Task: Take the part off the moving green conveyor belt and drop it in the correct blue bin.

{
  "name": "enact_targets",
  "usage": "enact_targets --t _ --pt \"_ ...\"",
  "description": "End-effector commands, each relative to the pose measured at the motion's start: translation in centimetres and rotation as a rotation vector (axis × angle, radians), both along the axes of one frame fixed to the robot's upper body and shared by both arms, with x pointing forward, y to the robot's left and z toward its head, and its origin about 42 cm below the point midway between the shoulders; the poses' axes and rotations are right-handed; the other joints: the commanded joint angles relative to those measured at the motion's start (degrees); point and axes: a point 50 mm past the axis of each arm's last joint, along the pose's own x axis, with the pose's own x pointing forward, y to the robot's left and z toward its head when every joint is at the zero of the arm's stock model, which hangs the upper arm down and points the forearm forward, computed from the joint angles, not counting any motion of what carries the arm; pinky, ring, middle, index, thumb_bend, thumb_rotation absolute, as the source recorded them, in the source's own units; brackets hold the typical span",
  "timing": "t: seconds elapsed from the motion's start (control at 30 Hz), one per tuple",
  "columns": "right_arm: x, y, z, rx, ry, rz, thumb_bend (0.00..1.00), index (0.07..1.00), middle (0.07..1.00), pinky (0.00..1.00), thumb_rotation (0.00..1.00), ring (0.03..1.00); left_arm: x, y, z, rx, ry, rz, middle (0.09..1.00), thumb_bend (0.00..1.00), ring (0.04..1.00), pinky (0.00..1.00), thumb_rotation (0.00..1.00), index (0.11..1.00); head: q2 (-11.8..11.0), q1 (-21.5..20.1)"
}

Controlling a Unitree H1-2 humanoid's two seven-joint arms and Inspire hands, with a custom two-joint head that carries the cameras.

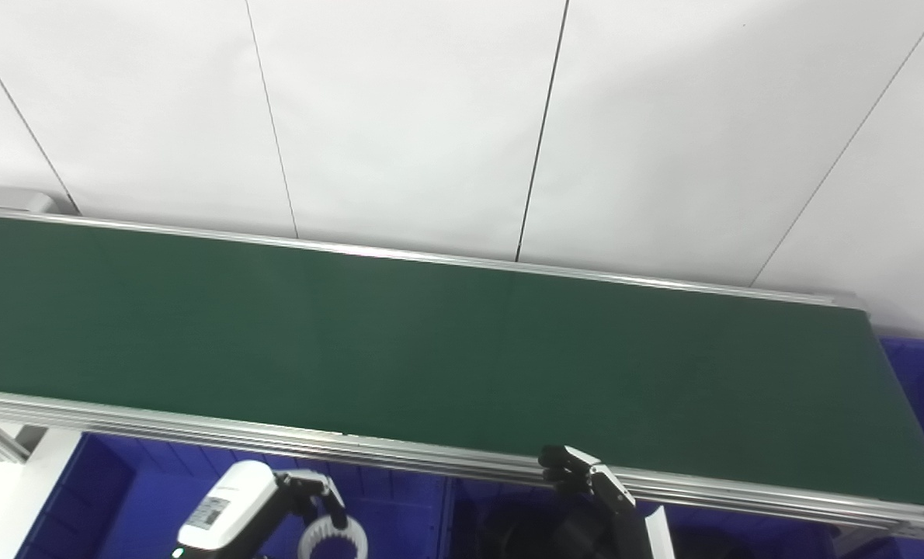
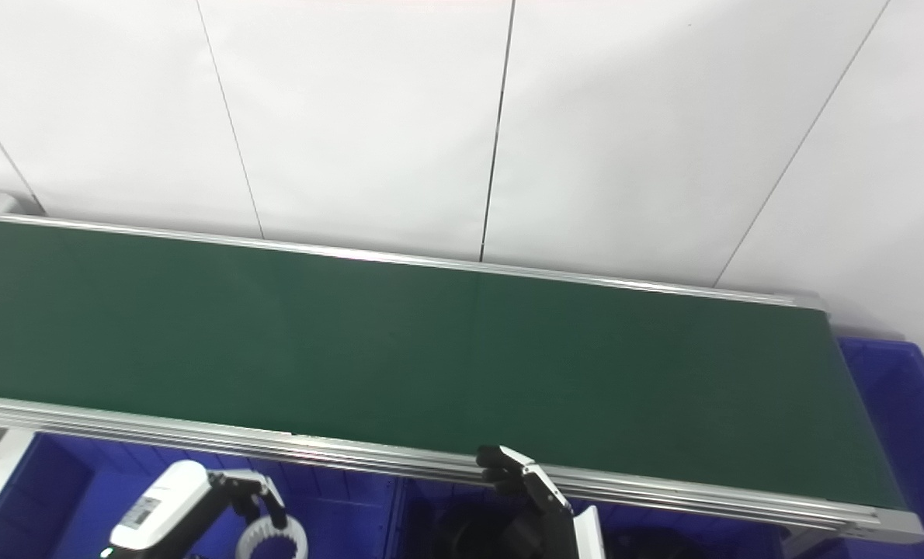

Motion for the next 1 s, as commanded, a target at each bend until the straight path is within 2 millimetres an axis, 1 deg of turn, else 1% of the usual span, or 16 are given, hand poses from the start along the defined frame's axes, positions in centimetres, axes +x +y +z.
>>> enact_targets --t 0.0,0.03,0.2,0.23,0.3,0.33,0.43,0.47,0.5,0.53,0.57,0.67,0.73,0.83,0.93,0.97 --pt "0.2 0.3 1.4 0.035 -0.081 0.01 1.0 0.725 0.703 0.59 0.47 0.649 1.1 -0.4 1.4 0.055 -0.04 -0.029 0.464 0.5 0.436 0.49 0.0 0.525 0.2 0.0" --pt "0.2 0.3 1.5 0.032 -0.083 0.007 0.99 0.722 0.701 0.59 0.48 0.645 1.3 -0.6 1.6 0.075 -0.032 -0.032 0.464 0.5 0.441 0.52 0.0 0.528 0.2 0.0" --pt "0.2 0.4 1.6 0.026 -0.089 0.002 0.99 0.719 0.697 0.59 0.49 0.64 1.4 -1.2 2.0 0.2 -0.005 -0.059 0.48 0.5 0.466 0.59 0.0 0.513 0.2 -0.2" --pt "0.2 0.5 1.6 0.027 -0.088 0.001 1.0 0.721 0.697 0.59 0.49 0.641 1.3 -1.3 2.0 0.222 -0.007 -0.054 0.533 0.5 0.515 0.63 0.01 0.503 0.2 -0.2" --pt "0.2 0.5 1.7 0.031 -0.086 0.001 1.0 0.722 0.7 0.59 0.48 0.644 1.1 -1.5 2.1 0.251 -0.027 -0.048 0.698 0.51 0.704 0.74 0.04 0.499 0.2 -0.3" --pt "0.1 0.5 1.7 0.032 -0.085 0.001 0.99 0.722 0.7 0.59 0.48 0.644 1.1 -1.5 2.1 0.259 -0.041 -0.047 0.706 0.51 0.713 0.74 0.05 0.498 0.2 -0.3" --pt "0.1 0.6 1.7 0.036 -0.084 0.0 0.99 0.72 0.7 0.6 0.48 0.646 0.8 -1.3 1.9 0.269 -0.07 -0.047 0.773 0.51 0.792 0.9 0.06 0.499 0.2 -0.4" --pt "0.1 0.6 1.7 0.038 -0.083 0.0 0.99 0.719 0.7 0.6 0.49 0.647 0.8 -1.2 1.9 0.262 -0.072 -0.044 0.795 0.62 0.812 0.93 0.1 0.638 0.2 -0.4" --pt "0.1 0.6 1.7 0.037 -0.083 0.001 1.0 0.718 0.698 0.6 0.49 0.646 0.8 -1.1 2.0 0.232 -0.062 -0.035 0.814 0.69 0.824 0.95 0.19 0.717 0.3 -0.5" --pt "0.1 0.6 1.7 0.036 -0.083 0.001 1.0 0.718 0.698 0.6 0.49 0.646 0.7 -1.0 2.0 0.209 -0.055 -0.029 0.825 0.75 0.83 0.96 0.26 0.76 0.3 -0.5" --pt "0.1 0.6 1.7 0.035 -0.084 0.001 1.0 0.719 0.697 0.6 0.48 0.644 0.7 -0.8 2.0 0.116 -0.045 -0.014 0.835 0.85 0.834 0.93 0.29 0.806 0.4 -0.6" --pt "0.0 0.6 1.7 0.036 -0.082 0.005 1.0 0.722 0.699 0.59 0.46 0.645 0.9 -0.1 2.1 -0.144 -0.016 0.011 0.853 0.95 0.849 0.88 0.3 0.842 0.5 -0.6" --pt "0.0 0.6 1.8 0.031 -0.083 0.008 1.0 0.724 0.701 0.59 0.46 0.646 1.0 0.5 2.1 -0.276 -0.011 0.0 0.857 0.98 0.849 0.83 0.3 0.841 0.7 -0.9" --pt "0.0 0.5 1.8 0.026 -0.083 0.013 1.0 0.726 0.702 0.59 0.47 0.646 0.9 1.0 2.1 -0.448 0.004 0.0 0.827 1.0 0.804 0.72 0.34 0.818 0.8 -1.1" --pt "0.0 0.5 1.8 0.027 -0.074 0.028 1.0 0.728 0.703 0.59 0.47 0.646 0.7 1.2 2.2 -0.591 -0.001 0.008 0.806 1.0 0.778 0.69 0.36 0.809 1.0 -1.5" --pt "-0.1 0.4 1.8 0.026 -0.068 0.039 1.0 0.736 0.71 0.59 0.48 0.652 0.7 1.1 2.2 -0.66 -0.004 0.015 0.774 1.0 0.751 0.7 0.32 0.783 1.0 -1.6"
